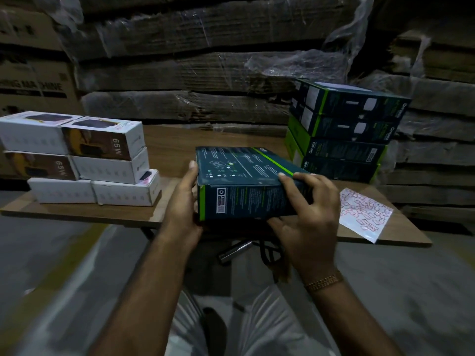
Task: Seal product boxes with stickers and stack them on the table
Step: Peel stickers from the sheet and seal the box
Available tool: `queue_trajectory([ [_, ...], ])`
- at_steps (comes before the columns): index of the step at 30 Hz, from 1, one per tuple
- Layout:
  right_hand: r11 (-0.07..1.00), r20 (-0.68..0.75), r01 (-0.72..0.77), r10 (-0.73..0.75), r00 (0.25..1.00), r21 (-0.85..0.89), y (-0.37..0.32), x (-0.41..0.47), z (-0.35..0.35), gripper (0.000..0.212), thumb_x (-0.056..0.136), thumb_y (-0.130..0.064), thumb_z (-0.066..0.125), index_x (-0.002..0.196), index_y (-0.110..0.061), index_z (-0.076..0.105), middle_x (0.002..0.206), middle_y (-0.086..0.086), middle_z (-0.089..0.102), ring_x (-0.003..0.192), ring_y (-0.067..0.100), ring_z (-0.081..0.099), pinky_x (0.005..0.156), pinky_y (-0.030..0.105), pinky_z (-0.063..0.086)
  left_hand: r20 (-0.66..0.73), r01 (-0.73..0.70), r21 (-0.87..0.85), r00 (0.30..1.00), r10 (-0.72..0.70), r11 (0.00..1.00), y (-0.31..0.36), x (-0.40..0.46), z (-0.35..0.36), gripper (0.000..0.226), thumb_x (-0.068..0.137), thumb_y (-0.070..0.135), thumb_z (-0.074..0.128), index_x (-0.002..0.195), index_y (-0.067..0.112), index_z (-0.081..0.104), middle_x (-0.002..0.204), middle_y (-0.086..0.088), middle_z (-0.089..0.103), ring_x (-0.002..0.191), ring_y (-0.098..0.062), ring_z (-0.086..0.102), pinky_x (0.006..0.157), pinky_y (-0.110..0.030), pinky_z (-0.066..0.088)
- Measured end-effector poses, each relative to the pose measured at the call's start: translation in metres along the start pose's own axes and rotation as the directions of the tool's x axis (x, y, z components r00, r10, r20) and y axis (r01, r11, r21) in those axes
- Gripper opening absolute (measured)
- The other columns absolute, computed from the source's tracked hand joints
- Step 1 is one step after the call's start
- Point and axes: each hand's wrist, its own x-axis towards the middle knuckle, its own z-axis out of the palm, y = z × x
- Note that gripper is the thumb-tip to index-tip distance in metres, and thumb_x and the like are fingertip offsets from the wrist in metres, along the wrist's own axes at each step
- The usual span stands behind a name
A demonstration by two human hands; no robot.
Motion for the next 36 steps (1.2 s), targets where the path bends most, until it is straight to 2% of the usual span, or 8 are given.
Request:
queue_trajectory([
  [7,0.996,0.089,0.052,-0.046,0.995,-0.066,0.004,-0.015,0.015,0.081,0.077,-0.048,0.09,0.148,-0.023,0.063,0.139,0.01,0.06,0.131,0.037,0.051,0.108,0.053,0.041,-0.087,-0.26,0.296,0.951,0.297,0.919,-0.018,0.009,-0.02,0.059,0.104,0.071,0.04,0.124,0.026,0.074,0.111,0.003,0.081,0.104,-0.016,0.078,0.093,-0.047,0.062],
  [12,0.994,0.182,0.083,-0.07,0.981,-0.069,0.014,-0.032,0.024,0.059,0.088,-0.022,0.086,0.144,-0.022,0.067,0.136,0.008,0.062,0.127,0.036,0.054,0.099,0.057,0.047,-0.03,-0.231,0.392,0.964,0.264,0.89,-0.027,0.026,-0.023,0.046,0.109,0.06,0.041,0.123,0.026,0.069,0.103,0.007,0.081,0.088,0.001,0.077,0.066,-0.019,0.059],
  [20,0.998,0.245,0.03,-0.015,0.969,-0.058,0.01,-0.032,0.024,0.06,0.091,-0.019,0.079,0.149,-0.024,0.061,0.142,0.005,0.058,0.132,0.035,0.051,0.105,0.055,0.044,-0.04,-0.237,0.485,0.956,0.292,0.842,-0.029,0.047,-0.027,0.051,0.104,0.065,0.05,0.128,0.024,0.069,0.107,0.003,0.081,0.097,-0.016,0.079,0.084,-0.043,0.065],
  [24,1.0,0.308,-0.01,0.003,0.951,0.022,0.008,-0.033,0.016,0.065,0.091,-0.025,0.076,0.153,-0.021,0.055,0.151,0.003,0.052,0.141,0.03,0.044,0.115,0.053,0.04,-0.169,-0.33,0.74,0.752,0.637,0.586,-0.045,0.039,-0.015,0.046,0.104,0.062,0.051,0.13,0.027,0.065,0.126,0.006,0.068,0.117,-0.017,0.064,0.098,-0.051,0.057],
  [28,0.984,0.247,-0.126,0.091,0.965,0.128,0.003,-0.043,-0.002,0.066,0.095,-0.019,0.075,0.156,-0.016,0.051,0.162,0.005,0.044,0.152,0.025,0.036,0.128,0.04,0.028,0.087,-0.544,0.813,0.466,0.88,0.208,-0.061,0.005,0.025,0.024,0.107,0.032,0.06,0.124,0.017,0.068,0.133,-0.002,0.065,0.133,-0.025,0.053,0.114,-0.056,0.041],
  [31,0.979,0.115,-0.187,0.176,0.978,0.088,0.022,-0.053,-0.019,0.051,0.097,-0.012,0.072,0.146,-0.013,0.06,0.146,0.006,0.058,0.137,0.027,0.05,0.118,0.046,0.041,0.407,-0.765,0.644,0.328,0.853,-0.013,-0.074,-0.01,0.055,0.014,0.103,0.011,0.064,0.112,0.005,0.073,0.117,-0.012,0.07,0.123,-0.031,0.06,0.11,-0.049,0.046],
  [34,0.96,0.037,-0.279,0.279,0.96,0.001,0.06,-0.056,-0.036,0.033,0.097,-0.007,0.066,0.129,-0.014,0.068,0.124,0.005,0.068,0.117,0.03,0.059,0.104,0.046,0.047,0.651,-0.895,0.445,0.292,0.701,-0.041,-0.089,-0.015,0.09,0.013,0.102,0.005,0.064,0.111,0.0,0.072,0.11,-0.014,0.068,0.105,-0.031,0.063,0.09,-0.044,0.054],
  [36,0.938,-0.002,-0.339,0.34,0.941,-0.08,0.084,-0.058,-0.048,0.027,0.096,-0.002,0.064,0.118,-0.016,0.071,0.116,0.003,0.07,0.11,0.032,0.061,0.098,0.043,0.046,0.731,-0.906,0.423,0.358,0.58,0.026,-0.103,-0.012,0.113,0.021,0.103,0.007,0.062,0.122,0.001,0.069,0.121,-0.012,0.066,0.112,-0.031,0.063,0.092,-0.044,0.055],
])
